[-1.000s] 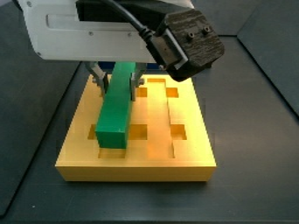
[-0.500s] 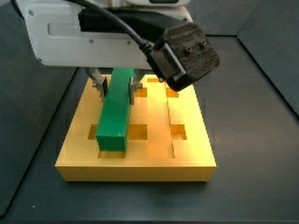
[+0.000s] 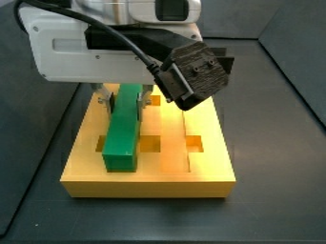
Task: Pick up the green object. Move up. Move to above the board. Insert the green object.
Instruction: Insert the green object.
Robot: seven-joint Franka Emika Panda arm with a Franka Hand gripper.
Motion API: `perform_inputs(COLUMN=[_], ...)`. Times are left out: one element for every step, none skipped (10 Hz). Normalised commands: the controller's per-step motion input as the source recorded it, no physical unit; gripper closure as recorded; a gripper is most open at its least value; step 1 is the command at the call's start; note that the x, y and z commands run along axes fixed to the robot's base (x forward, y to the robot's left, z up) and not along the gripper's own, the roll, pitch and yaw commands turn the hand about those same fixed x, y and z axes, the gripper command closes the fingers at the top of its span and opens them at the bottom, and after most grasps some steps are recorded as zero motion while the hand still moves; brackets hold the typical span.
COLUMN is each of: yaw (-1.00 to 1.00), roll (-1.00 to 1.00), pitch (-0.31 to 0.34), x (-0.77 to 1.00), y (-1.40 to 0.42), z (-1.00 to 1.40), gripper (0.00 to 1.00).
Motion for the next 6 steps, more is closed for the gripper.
perform_inputs(yaw=[0.1,0.12,0.08,0.09,0.04,0.0], roll=[-0.02,0.0,0.02,0.16,0.25,0.2], pitch=[-0.12,-0.091,-0.054,-0.003,0.0,0.0], x=[-0.03,0.0,0.0,0.06,0.04,0.0], y=[0.0,0.0,0.0,0.0,0.0,-0.01], z=[-0.11,-0.13,-0.18,-0.28,-0.34,-0.4], gripper=[1.0,1.0,1.0,1.0,1.0,1.0])
